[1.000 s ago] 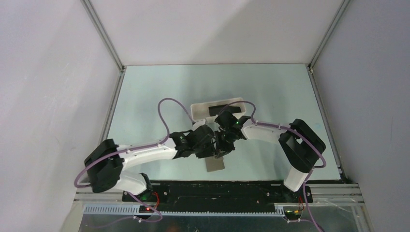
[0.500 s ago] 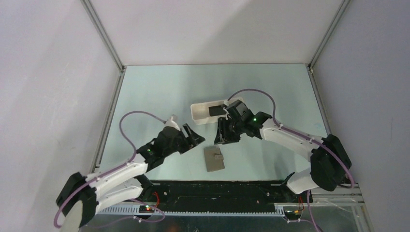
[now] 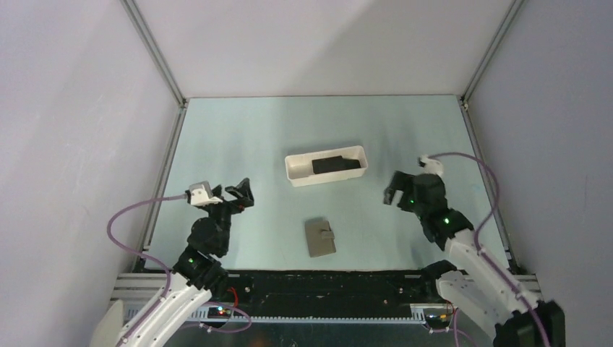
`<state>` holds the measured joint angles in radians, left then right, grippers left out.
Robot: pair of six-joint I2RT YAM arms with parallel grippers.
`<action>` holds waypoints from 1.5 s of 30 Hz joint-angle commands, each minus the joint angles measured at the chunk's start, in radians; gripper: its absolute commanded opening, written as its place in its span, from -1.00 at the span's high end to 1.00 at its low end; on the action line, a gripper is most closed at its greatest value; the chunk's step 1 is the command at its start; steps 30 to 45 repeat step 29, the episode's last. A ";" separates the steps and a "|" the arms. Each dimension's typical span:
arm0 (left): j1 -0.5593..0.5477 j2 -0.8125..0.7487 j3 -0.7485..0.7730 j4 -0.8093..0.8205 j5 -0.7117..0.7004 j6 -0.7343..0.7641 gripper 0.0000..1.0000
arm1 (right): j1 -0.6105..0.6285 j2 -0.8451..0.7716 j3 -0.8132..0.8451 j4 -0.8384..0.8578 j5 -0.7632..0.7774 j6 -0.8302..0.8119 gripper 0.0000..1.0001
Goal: Put the credit cards into the card holder
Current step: Reset both arms
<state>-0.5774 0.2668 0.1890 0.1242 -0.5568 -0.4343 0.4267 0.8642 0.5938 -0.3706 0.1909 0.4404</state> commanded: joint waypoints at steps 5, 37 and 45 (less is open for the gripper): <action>0.285 0.231 -0.205 0.411 -0.132 0.324 -0.99 | -0.334 -0.172 -0.442 0.768 0.105 -0.241 -0.99; 0.542 0.991 -0.015 0.972 0.178 0.431 -0.99 | -0.394 0.484 -0.377 1.399 -0.113 -0.424 -0.99; 0.542 0.991 -0.015 0.972 0.178 0.431 -0.99 | -0.394 0.484 -0.377 1.399 -0.113 -0.424 -0.99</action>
